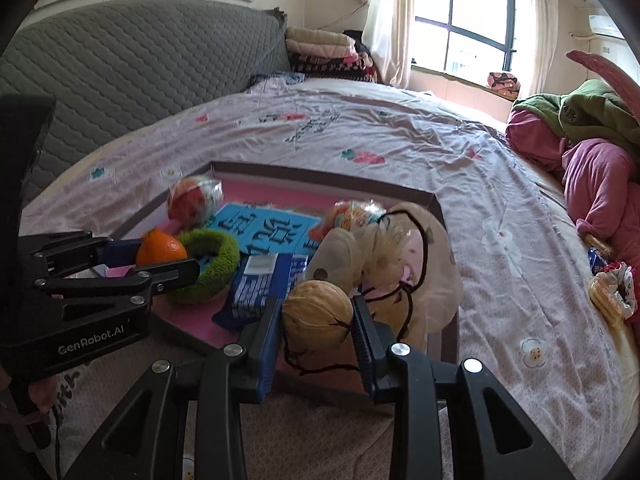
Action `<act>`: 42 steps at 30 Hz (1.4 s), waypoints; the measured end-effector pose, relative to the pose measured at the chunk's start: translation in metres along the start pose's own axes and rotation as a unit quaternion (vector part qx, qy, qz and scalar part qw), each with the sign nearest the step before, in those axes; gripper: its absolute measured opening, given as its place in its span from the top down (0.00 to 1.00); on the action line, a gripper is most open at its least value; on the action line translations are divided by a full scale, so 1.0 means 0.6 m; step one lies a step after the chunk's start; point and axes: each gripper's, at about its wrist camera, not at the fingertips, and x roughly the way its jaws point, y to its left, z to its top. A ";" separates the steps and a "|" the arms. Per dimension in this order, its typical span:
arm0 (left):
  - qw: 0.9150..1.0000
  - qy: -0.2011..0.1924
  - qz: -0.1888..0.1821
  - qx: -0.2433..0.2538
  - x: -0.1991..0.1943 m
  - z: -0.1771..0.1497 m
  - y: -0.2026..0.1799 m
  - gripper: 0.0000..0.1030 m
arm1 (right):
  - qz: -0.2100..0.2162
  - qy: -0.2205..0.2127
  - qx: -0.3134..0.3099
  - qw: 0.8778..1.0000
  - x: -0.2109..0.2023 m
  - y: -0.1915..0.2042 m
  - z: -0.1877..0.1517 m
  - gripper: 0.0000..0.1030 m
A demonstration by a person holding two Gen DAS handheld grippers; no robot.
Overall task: Organize objects
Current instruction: 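Carry the orange into the tray with left tool while right tool carries the ball, then release the orange beside the ring with left tool while right tool releases the ball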
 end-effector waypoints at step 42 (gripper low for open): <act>0.999 0.046 -0.012 -0.020 -0.010 -0.015 0.048 0.59 | 0.060 0.037 0.039 0.997 0.017 -0.005 -0.001 0.67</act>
